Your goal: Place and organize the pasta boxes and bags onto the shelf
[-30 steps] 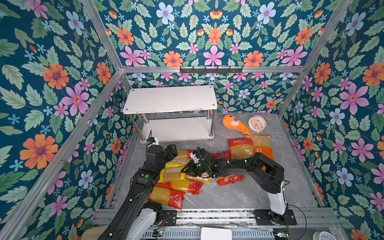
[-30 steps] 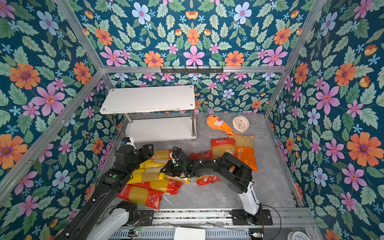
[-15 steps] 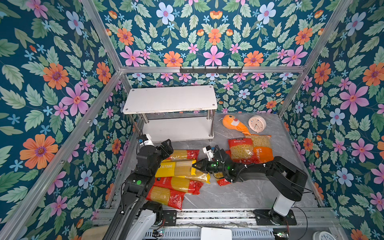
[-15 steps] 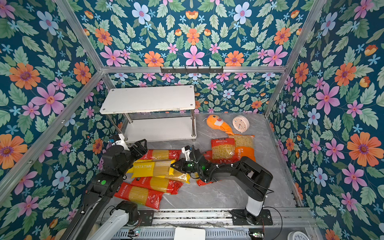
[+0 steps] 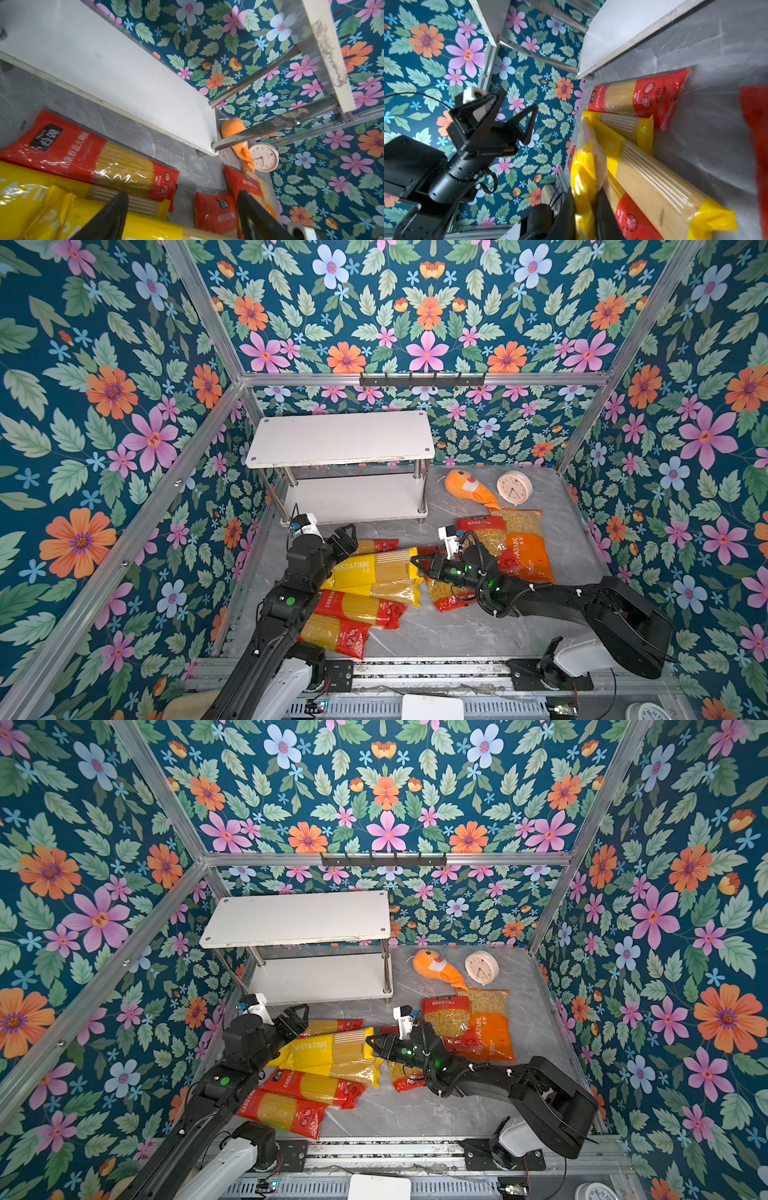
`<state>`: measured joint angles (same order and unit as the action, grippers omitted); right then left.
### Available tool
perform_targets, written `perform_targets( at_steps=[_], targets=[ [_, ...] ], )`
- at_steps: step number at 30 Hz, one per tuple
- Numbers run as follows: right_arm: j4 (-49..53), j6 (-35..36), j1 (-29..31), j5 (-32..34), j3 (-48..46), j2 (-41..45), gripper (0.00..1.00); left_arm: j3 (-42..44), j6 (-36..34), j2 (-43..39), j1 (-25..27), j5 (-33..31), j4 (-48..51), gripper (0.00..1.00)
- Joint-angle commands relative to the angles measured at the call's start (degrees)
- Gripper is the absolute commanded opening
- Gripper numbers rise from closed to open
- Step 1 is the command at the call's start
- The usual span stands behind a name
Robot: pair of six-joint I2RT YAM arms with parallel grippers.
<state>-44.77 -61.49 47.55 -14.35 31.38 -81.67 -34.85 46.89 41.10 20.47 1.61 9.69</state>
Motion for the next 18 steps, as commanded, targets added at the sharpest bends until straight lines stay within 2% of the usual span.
perform_targets(
  at_steps=[1,5,10,12,14,18],
  targets=[
    [-7.9,-2.0,-0.9,4.9,-0.4,2.1,0.02,0.7,2.7,0.5,3.4,-3.1,-5.6,0.84],
    [-2.3,-1.7,-0.7,3.8,1.6,2.2,0.02,4.9,6.9,0.9,7.5,-4.0,-11.2,0.84],
    [-6.9,-7.9,-1.0,7.1,-2.8,0.6,0.01,8.6,10.6,2.3,14.0,-4.9,-15.6,0.84],
    [-3.7,-7.9,-1.0,5.1,-1.8,0.3,0.04,8.7,9.5,3.1,14.9,-5.4,-14.9,0.84],
    [-0.3,-7.8,-1.0,0.5,-0.7,-1.0,0.10,8.8,8.0,3.7,14.9,-6.4,-14.3,0.84],
    [-1.7,-9.8,-0.9,-4.4,-2.8,-4.2,0.16,11.5,4.6,5.7,14.9,-7.4,-17.6,0.82]
  ],
)
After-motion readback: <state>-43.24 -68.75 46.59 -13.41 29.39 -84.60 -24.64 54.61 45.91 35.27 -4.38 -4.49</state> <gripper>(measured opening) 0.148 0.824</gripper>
